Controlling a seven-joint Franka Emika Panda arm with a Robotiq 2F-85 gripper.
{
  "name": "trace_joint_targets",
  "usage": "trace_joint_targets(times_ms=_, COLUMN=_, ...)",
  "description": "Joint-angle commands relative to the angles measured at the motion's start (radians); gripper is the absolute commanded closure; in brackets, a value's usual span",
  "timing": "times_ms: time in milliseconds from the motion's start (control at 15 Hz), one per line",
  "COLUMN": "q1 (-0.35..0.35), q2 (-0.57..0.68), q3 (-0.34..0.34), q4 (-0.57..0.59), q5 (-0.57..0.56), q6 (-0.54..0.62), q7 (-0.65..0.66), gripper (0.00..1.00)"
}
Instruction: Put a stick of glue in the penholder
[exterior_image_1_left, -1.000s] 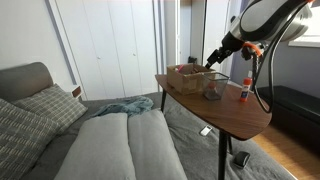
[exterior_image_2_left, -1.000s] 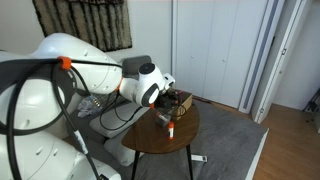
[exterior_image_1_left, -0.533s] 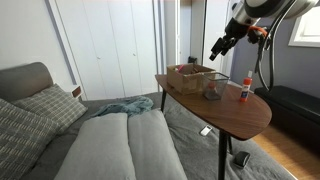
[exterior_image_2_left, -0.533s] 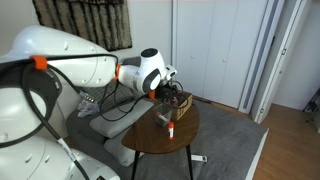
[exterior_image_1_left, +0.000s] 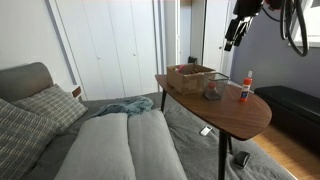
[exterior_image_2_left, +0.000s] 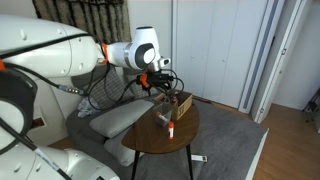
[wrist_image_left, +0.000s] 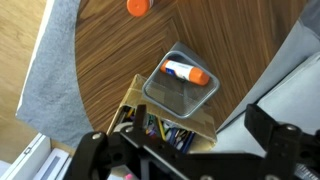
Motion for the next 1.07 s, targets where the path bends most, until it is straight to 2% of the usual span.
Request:
trace_joint_targets(times_ms=0, q1=-0.009, q2=-0.008, q3=0.025, q4=0.062, q5=-0.016, q6=-0.165, q7=-0.001, gripper=0.0)
trace_joint_targets(times_ms=467, q1=0.001, q2=-0.025, q3=0.038, q4=0.059, q5=0.001, q6=-0.264, q7=0.009, gripper=0.0)
trace_joint_targets(times_ms=1000, q1=0.001, q2=-0.008, q3=0.037, q4=0.055, q5=-0.002, q6=-0.248, q7=0.0, gripper=0.0)
